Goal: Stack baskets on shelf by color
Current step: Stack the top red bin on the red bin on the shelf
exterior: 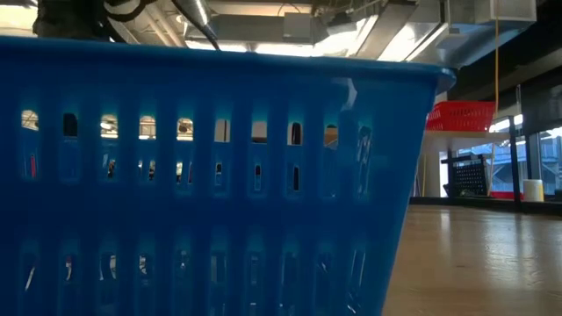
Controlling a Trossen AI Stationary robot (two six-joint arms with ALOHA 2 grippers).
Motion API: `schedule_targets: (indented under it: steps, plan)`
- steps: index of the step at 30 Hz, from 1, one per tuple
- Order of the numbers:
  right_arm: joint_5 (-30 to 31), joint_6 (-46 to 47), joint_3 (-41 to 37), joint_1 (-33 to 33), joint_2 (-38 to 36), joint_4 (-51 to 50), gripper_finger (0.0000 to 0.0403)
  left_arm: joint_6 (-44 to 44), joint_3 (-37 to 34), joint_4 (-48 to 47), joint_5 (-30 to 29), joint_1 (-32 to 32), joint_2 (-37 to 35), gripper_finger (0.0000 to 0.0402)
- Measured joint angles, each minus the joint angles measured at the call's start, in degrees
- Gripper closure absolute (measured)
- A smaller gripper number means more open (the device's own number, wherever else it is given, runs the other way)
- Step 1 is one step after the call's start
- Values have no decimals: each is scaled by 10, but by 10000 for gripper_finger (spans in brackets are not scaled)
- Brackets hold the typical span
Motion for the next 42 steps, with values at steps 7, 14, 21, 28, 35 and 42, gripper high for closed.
schedule_targets:
  steps: [7, 14, 21, 28, 35, 42]
  plan:
    - [0, -2, 0, 0, 0, 0, 328, 0, -43, 65, 5, 0, 0, 328]
    - [0, -2, 0, 0, 0, 0, 328, 3, -57, 65, 2, 0, 0, 328]
    - [0, -2, 0, 0, 0, 0, 328, 3, -57, 64, 2, 0, 0, 328]
    - [0, -2, 0, -7, 1, 2, 328, 17, -16, 9, -13, 0, 0, 328]
    - [0, -2, 0, -16, 1, 5, 328, 15, -4, -28, -10, 0, -1, 328]
    - [0, -3, 0, -17, 1, 5, 328, 6, -4, -30, -11, 0, -1, 328]
